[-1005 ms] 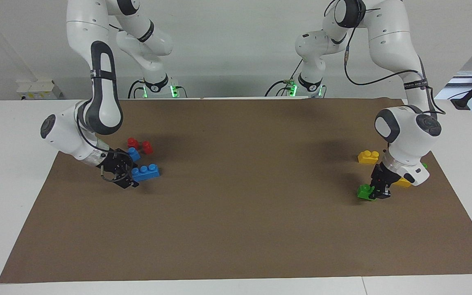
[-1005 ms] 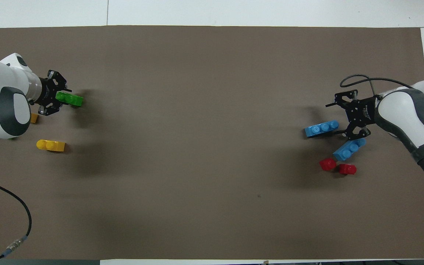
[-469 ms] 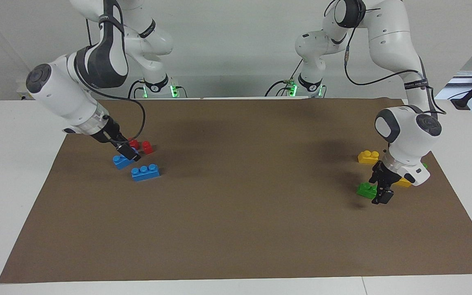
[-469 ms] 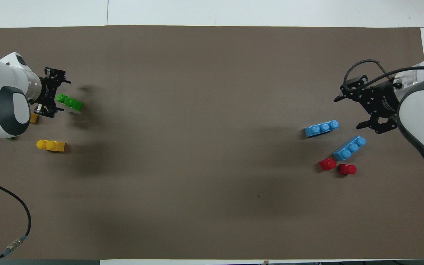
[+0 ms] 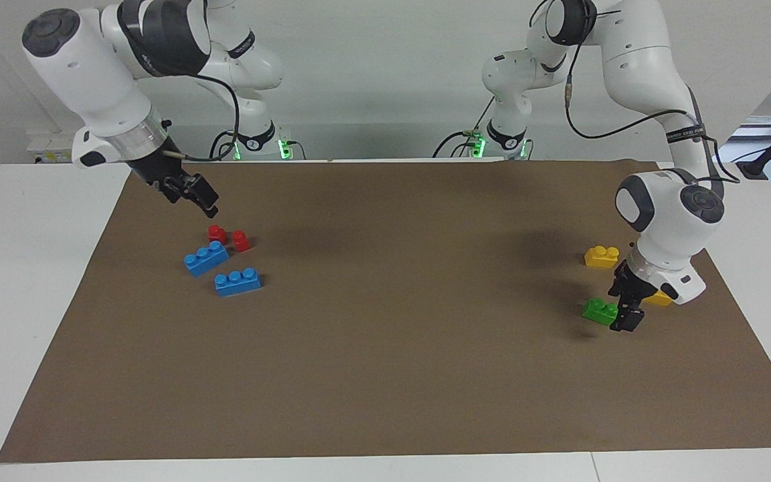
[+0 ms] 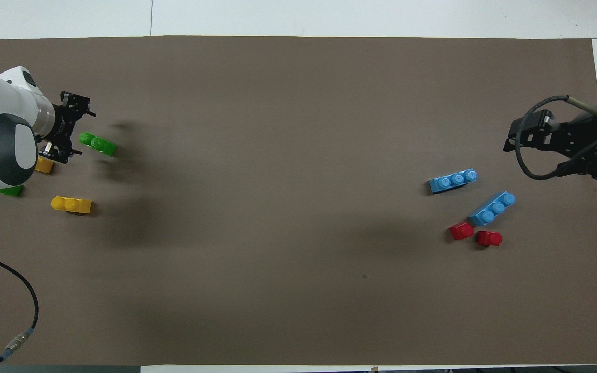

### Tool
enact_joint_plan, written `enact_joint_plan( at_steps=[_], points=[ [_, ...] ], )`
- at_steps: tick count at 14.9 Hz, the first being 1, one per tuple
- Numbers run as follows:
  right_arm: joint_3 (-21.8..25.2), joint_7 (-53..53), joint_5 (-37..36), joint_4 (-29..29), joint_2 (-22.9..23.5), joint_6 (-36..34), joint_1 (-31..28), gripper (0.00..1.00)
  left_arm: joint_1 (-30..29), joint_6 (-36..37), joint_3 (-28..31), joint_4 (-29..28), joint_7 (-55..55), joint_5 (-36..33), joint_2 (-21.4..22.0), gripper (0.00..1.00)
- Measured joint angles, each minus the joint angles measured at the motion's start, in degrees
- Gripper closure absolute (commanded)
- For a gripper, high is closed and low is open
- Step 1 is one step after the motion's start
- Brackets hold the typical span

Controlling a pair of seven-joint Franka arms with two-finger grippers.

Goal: Remove green block with left arm and hold with right

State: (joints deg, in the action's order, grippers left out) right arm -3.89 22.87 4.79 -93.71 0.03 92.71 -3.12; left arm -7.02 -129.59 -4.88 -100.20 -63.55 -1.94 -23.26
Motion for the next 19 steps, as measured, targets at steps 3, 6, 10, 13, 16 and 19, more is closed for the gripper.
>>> enact_joint_plan(
  at_steps=[3, 6, 10, 13, 16, 19],
  points=[
    [0.03, -8.0, -2.0, 3.28, -0.37, -1.58, -0.05, 0.0, 0.05, 3.69, -0.39, 0.88, 5.91, -0.59, 3.33, 0.0],
    [0.04, -10.1, -2.11, 3.39, -0.33, -1.6, -0.09, 0.0, 0.21, 10.69, -1.41, 3.14, 14.54, -1.0, 7.09, 0.0],
    [0.31, -16.25, -2.12, 3.34, -0.32, -1.68, -0.59, 0.0, 2.55, 16.6, -2.28, 4.69, 23.42, -2.67, 11.6, 0.0],
    [0.46, -18.27, -2.13, 3.2, -0.22, -1.96, -1.38, 0.0, 3.47, 21.2, -2.43, 4.78, 33.47, -2.72, 16.01, 0.0],
    [0.39, -18.54, -3.11, 3.2, -0.21, -2.63, -1.47, 0.0, 3.53, 28.62, -2.41, 4.81, 46.27, -2.7, 21.4, 0.0],
    [0.2, -18.55, -4.27, 3.19, -0.21, -3.98, -1.43, 0.0, 3.56, 33.47, -2.42, 4.53, 51.65, -1.5, 25.55, 0.0]
  ],
)
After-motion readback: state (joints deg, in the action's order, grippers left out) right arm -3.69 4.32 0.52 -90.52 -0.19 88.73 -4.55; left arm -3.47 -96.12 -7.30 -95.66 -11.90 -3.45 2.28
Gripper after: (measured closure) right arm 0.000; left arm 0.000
